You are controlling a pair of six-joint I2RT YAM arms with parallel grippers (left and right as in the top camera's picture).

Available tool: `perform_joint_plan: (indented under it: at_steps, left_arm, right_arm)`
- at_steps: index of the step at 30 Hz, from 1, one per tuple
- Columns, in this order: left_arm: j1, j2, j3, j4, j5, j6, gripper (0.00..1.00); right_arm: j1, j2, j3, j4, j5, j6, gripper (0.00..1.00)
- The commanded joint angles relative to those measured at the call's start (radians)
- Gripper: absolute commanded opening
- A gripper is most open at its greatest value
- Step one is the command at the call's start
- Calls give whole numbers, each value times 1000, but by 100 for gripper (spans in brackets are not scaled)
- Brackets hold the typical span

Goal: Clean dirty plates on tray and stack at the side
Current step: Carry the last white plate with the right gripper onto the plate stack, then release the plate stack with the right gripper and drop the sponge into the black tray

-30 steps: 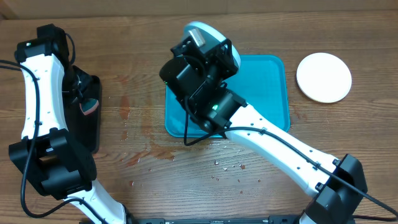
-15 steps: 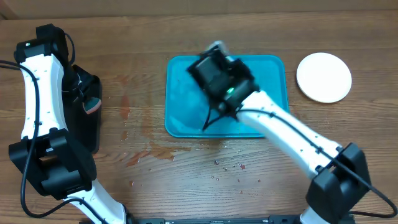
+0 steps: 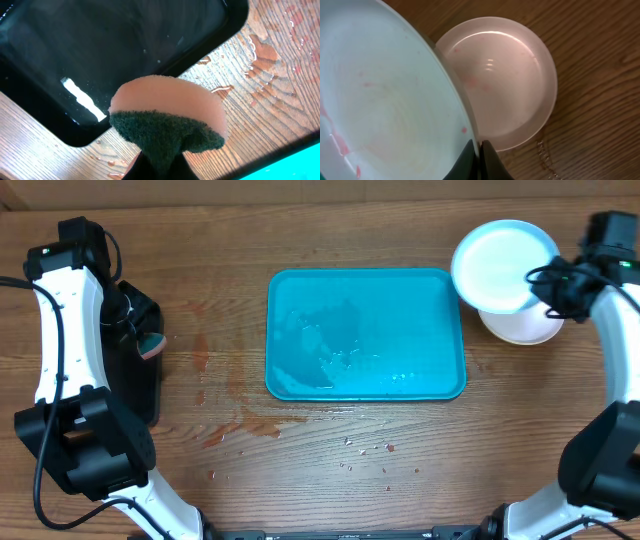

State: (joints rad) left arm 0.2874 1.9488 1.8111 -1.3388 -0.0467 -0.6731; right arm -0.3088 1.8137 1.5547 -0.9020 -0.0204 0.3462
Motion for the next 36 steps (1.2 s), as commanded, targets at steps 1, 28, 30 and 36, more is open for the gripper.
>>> perform_joint_plan:
  at_steps: [1, 28, 30, 36]
  left_arm:
    - [-22, 5, -3, 2, 14, 31, 4]
    - [136, 10, -208, 260, -117, -3, 8]
    - [156, 10, -235, 299, -117, -3, 11]
    - [164, 10, -244, 319, -45, 12, 38]
  right_arm:
    - [-70, 64, 2, 25, -49, 21, 4]
    - [40, -282, 3, -352, -221, -40, 87]
    - [86, -282, 3, -380, -221, -40, 87]
    - [231, -282, 3, -378, -220, -39, 100]
